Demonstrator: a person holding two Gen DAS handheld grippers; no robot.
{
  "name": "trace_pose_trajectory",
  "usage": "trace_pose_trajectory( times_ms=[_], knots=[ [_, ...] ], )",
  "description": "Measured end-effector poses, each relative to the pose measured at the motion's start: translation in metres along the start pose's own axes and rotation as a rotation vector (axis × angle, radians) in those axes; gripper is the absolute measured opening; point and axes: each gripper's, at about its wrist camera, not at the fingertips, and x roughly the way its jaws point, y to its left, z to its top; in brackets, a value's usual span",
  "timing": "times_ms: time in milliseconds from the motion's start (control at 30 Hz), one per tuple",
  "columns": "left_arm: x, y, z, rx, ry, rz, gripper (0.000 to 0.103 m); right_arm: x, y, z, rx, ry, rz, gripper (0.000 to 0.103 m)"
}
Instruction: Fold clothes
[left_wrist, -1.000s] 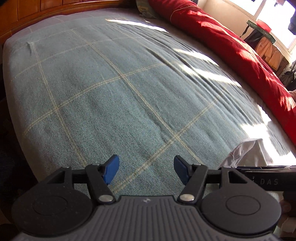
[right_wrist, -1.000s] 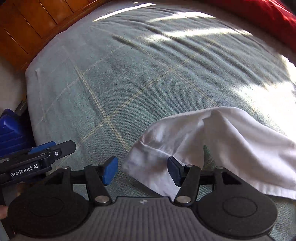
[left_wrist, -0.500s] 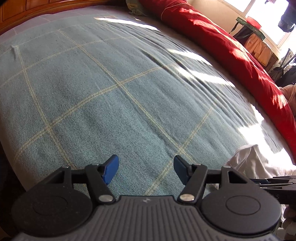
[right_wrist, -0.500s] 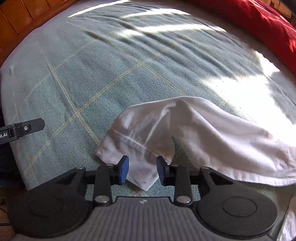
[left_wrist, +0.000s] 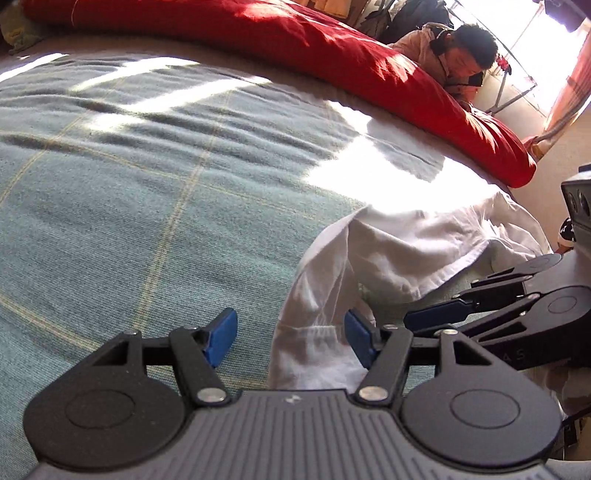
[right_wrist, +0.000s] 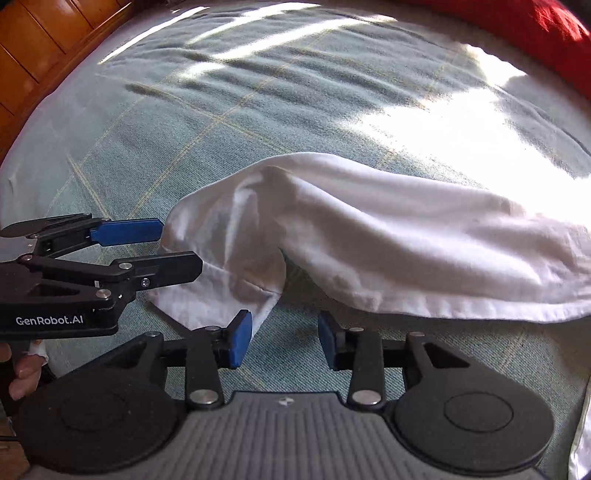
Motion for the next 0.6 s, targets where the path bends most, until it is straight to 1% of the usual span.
trace_pose_trajectory(
  times_ms=[100, 233, 300, 333, 367, 400, 433, 467, 500, 533, 567, 600],
  knots=[
    [0.007, -0.002, -0.001, 0.005, -0.003, -0.029, 0.064, -0.002, -0.008, -0.005, 0.014, 0.0, 0.005, 0.044],
    [0.009, -0.007, -0.005, -0.027, -0.001, -0.068, 0.064, -0.003, -0.018, -0.008, 0.043, 0.003, 0.022, 0.044],
    [0.009, -0.011, -0.007, -0.025, -0.006, -0.064, 0.063, -0.003, -0.023, -0.007, 0.069, 0.011, 0.031, 0.044],
    [0.008, -0.013, -0.009, -0.022, -0.015, -0.046, 0.059, -0.003, -0.026, -0.007, 0.084, 0.014, 0.037, 0.045],
    [0.009, -0.015, -0.01, -0.019, -0.022, -0.007, 0.052, -0.003, -0.029, -0.006, 0.099, 0.016, 0.046, 0.045],
    [0.009, -0.017, -0.01, -0.018, -0.026, 0.026, 0.033, -0.004, -0.03, -0.006, 0.105, 0.016, 0.049, 0.045],
    [0.009, -0.018, -0.01, -0.016, -0.03, 0.05, 0.026, -0.004, -0.031, -0.005, 0.111, 0.017, 0.049, 0.045],
    [0.009, -0.019, -0.01, -0.015, -0.034, 0.075, 0.024, -0.004, -0.032, -0.004, 0.116, 0.019, 0.05, 0.046],
    [0.007, -0.02, -0.009, -0.017, -0.04, 0.09, 0.017, -0.004, -0.033, -0.004, 0.117, 0.02, 0.048, 0.047],
    [0.005, -0.02, -0.008, -0.022, -0.047, 0.1, 0.012, -0.004, -0.034, -0.003, 0.118, 0.021, 0.043, 0.047],
    [0.003, -0.02, -0.007, -0.021, -0.054, 0.116, 0.011, -0.004, -0.034, -0.003, 0.118, 0.021, 0.039, 0.047],
    [0.001, -0.021, -0.005, -0.018, -0.061, 0.136, 0.007, -0.004, -0.034, -0.003, 0.116, 0.021, 0.037, 0.047]
  ],
)
